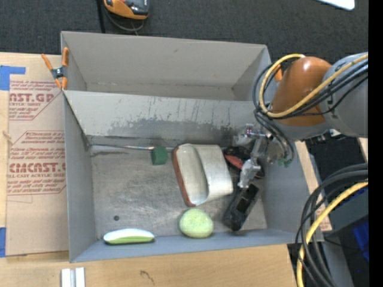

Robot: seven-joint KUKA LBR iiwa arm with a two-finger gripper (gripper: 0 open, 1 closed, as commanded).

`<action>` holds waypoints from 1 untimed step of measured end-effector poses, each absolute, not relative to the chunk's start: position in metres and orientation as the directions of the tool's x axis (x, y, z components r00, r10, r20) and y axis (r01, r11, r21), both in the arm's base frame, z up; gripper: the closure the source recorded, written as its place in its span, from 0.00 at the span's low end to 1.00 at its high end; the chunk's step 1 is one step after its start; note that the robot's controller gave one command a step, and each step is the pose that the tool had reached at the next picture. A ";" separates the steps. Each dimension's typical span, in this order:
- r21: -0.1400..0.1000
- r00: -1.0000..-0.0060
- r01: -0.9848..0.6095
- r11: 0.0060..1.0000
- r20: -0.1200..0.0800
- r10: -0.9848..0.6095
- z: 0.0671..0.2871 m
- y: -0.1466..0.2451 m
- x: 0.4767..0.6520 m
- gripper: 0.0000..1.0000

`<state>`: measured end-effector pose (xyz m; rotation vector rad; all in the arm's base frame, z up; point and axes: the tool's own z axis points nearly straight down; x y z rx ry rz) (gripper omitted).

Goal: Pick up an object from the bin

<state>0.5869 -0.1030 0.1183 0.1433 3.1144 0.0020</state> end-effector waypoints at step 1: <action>0.002 -0.977 0.212 0.977 -0.011 0.212 0.117 -0.094 0.592 0.00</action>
Offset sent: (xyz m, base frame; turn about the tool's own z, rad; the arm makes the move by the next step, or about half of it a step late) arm 0.0023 -0.0070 -0.0483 0.1730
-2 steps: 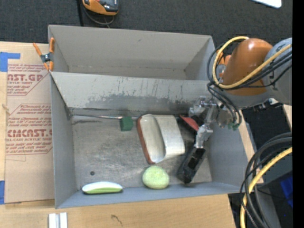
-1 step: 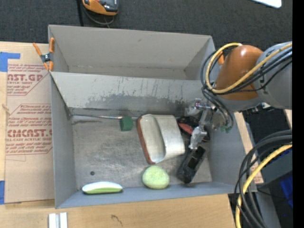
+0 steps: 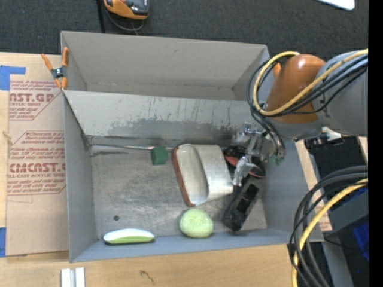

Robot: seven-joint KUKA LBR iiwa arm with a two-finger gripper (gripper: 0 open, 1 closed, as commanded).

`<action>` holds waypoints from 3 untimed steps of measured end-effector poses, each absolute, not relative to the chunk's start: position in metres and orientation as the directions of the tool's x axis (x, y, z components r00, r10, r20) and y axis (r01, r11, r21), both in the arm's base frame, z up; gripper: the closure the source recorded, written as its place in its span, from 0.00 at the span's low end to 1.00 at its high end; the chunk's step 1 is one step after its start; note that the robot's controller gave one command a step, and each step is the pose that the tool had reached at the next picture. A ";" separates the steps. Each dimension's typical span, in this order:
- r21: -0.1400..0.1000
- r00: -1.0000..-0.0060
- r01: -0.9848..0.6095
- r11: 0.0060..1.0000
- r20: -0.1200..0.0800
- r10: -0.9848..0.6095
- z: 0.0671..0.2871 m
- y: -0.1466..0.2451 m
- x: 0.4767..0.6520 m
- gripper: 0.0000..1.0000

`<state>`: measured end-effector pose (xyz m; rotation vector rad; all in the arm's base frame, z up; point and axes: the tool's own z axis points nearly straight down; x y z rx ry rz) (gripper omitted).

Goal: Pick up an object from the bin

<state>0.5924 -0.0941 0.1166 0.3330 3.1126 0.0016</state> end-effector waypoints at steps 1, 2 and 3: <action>-0.001 -0.964 0.263 0.965 -0.023 0.263 0.079 -0.112 0.597 0.00; 0.000 -0.962 0.274 0.962 -0.014 0.274 0.074 -0.099 0.598 1.00; 0.000 -0.962 0.274 0.962 -0.014 0.274 0.074 -0.099 0.598 1.00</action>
Offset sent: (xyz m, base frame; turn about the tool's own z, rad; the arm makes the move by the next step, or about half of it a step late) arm 0.0014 -0.0044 -0.0466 0.0646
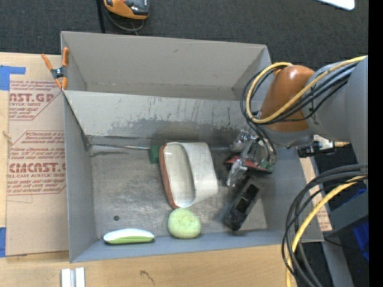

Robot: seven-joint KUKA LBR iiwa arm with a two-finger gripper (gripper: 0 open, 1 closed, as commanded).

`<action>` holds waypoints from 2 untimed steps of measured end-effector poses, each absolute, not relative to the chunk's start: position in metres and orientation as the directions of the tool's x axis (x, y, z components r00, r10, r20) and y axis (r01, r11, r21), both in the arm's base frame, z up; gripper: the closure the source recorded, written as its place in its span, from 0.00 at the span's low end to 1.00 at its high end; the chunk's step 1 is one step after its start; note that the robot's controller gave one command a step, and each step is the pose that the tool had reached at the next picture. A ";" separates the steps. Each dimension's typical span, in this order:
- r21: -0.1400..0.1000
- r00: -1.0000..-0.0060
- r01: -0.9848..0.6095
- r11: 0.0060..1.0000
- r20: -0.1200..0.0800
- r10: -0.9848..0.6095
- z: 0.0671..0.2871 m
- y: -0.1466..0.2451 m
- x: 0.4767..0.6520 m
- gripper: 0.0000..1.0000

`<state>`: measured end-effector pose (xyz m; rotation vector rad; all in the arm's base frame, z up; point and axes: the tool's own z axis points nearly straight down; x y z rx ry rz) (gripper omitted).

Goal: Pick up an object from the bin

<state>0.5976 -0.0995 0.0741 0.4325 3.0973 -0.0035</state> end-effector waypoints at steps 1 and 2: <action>-0.001 -0.962 0.272 0.962 -0.006 0.272 0.090 -0.099 0.599 1.00; 0.000 -0.963 0.271 0.963 -0.007 0.271 0.104 -0.099 0.601 1.00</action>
Offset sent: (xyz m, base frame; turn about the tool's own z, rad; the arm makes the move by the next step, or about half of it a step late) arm 0.0000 0.0000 0.0029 0.0000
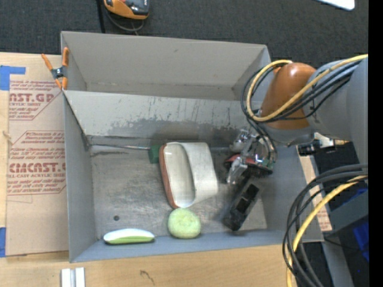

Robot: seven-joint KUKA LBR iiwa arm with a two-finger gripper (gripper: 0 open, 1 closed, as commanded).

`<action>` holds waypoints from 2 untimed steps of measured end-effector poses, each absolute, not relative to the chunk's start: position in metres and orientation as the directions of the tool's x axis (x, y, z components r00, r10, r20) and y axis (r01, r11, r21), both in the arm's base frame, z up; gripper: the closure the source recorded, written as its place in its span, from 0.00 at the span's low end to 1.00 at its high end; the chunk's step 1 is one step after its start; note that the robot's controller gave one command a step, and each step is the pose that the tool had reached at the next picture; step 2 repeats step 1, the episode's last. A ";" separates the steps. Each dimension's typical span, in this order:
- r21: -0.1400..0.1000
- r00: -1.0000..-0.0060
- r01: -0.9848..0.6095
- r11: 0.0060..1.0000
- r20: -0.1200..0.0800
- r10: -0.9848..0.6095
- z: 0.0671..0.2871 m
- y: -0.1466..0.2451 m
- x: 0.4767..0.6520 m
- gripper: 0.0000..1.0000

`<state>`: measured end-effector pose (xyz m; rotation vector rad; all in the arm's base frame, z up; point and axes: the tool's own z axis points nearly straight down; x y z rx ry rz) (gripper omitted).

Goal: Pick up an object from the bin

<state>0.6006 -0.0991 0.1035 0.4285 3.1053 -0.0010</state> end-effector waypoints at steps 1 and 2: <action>0.000 -0.963 0.271 0.963 -0.004 0.271 0.101 -0.099 0.600 1.00; 0.000 -0.963 0.271 0.963 -0.004 0.271 0.101 -0.099 0.600 1.00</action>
Offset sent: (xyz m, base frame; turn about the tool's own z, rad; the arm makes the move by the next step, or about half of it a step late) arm -0.0018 -0.0003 0.0326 0.0014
